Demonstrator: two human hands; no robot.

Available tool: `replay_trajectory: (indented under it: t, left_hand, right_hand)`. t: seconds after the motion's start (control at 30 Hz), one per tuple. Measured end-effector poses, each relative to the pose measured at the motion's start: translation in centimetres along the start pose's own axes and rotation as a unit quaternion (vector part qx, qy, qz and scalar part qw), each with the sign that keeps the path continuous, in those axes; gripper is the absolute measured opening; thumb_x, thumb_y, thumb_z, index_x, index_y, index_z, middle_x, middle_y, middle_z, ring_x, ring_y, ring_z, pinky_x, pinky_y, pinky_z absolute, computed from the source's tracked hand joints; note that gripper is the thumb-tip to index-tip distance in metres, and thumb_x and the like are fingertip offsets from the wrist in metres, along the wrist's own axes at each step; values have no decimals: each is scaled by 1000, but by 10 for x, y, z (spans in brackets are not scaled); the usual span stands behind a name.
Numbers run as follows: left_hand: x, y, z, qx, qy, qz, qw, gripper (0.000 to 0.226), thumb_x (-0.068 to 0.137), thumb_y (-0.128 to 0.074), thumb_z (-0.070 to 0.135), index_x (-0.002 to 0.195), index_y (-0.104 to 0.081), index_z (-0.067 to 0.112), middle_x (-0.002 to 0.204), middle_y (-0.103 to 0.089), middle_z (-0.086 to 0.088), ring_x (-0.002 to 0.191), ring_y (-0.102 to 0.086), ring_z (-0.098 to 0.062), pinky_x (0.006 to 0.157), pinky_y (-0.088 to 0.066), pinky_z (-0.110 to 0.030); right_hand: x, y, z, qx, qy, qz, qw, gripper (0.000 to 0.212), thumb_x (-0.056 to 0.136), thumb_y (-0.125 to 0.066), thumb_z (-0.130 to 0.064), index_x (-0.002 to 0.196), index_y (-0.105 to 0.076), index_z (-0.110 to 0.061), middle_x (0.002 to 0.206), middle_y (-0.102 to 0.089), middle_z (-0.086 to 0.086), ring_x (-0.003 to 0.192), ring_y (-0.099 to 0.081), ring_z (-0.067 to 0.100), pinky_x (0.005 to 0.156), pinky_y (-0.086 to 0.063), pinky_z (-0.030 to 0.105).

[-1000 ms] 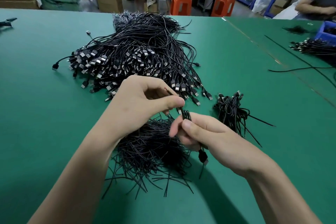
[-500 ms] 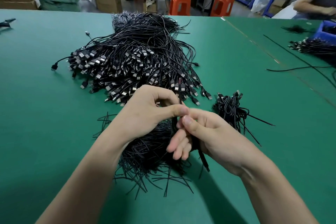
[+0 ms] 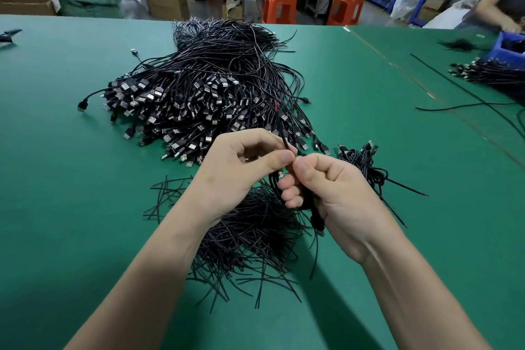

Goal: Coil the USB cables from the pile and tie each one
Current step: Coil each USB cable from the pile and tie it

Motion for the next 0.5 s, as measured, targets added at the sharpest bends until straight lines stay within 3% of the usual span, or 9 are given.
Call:
replay_trajectory:
  t: [0.07,0.17,0.27,0.33,0.37,0.43,0.5]
  left_hand:
    - [0,-1,4,15,-18,7,1000,15,87,-76,11,84,-78,26,90,-78,5,85,-70,-5,77,-54,-18]
    - [0,-1,7,54,-35,36,997,13,90,-78,8,87,-77,21,90,-78,6,84,-72,-7,78,-54,-18]
    - [-4,9,10,101,-47,116,987,14,89,-80,10,88,-77,23,91,-77,10,86,-73,-6,78,-55,-17]
    - [-8,14,18,165,-86,166,968,8,89,-80,15,91,-78,23,91,-76,13,90,-72,-7,79,-54,-19]
    - [-9,13,25,200,-117,178,956,5,90,-80,16,93,-79,20,91,-75,13,91,-72,-8,79,-53,-19]
    - [-13,6,38,257,-195,175,930,5,92,-78,13,95,-79,10,94,-74,6,92,-69,-8,81,-52,-21]
    - [-20,-7,47,293,-271,141,906,6,94,-77,8,96,-79,2,96,-73,-3,94,-68,-16,85,-53,-27]
  right_hand:
    - [0,3,-2,-27,17,24,999,21,77,-76,-37,79,-77,-15,78,-74,12,65,-67,16,63,-55,23]
    - [-1,15,-8,-147,78,101,981,18,86,-75,-36,84,-78,-19,86,-78,3,76,-72,14,69,-54,24]
    - [-16,33,-19,-297,163,250,907,18,94,-69,-42,85,-69,-27,86,-72,-11,82,-67,9,76,-50,30]
    - [-30,37,-18,-303,178,307,885,34,97,-59,-50,75,-61,-24,72,-61,-11,67,-53,8,66,-42,34]
    - [-31,34,-12,-285,147,288,902,45,100,-52,-56,72,-60,-22,68,-59,-6,63,-49,9,64,-38,34]
    - [-22,15,13,-184,6,163,969,66,99,-31,-69,78,-71,-20,75,-70,3,67,-57,12,67,-44,35]
    - [-17,-16,32,-29,-126,25,991,91,92,-16,-75,108,-73,-6,93,-74,9,84,-64,17,79,-50,38]
Point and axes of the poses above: each hand's wrist, its own x-axis towards the middle knuckle, its own y-axis out of the back of the hand, z = x × y, the point moved 7 cm from there along x, towards the middle knuckle
